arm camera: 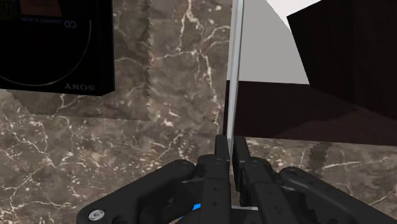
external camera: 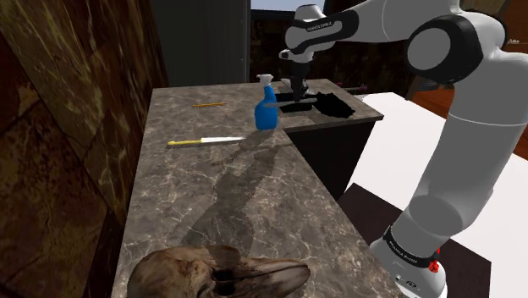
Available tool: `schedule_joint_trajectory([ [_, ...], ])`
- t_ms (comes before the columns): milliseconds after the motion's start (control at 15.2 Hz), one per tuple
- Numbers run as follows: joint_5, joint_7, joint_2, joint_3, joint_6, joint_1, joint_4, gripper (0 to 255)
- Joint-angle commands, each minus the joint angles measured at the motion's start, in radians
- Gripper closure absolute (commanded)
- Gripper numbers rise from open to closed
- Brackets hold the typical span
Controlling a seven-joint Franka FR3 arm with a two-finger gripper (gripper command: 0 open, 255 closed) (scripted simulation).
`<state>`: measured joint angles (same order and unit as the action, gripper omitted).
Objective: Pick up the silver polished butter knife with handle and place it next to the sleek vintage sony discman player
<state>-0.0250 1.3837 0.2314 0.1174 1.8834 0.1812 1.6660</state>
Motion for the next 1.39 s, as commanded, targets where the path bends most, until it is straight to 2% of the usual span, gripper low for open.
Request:
schedule_joint_trajectory([
  [0,0.007,0.044,0.032,0.015,-0.005,0.027,-0.038,255],
  [198,0.024,0.113,0.109,0.036,-0.035,0.074,-0.147,255],
  [1320,0.031,0.110,0.163,0.031,0.171,0.076,0.006,255],
])
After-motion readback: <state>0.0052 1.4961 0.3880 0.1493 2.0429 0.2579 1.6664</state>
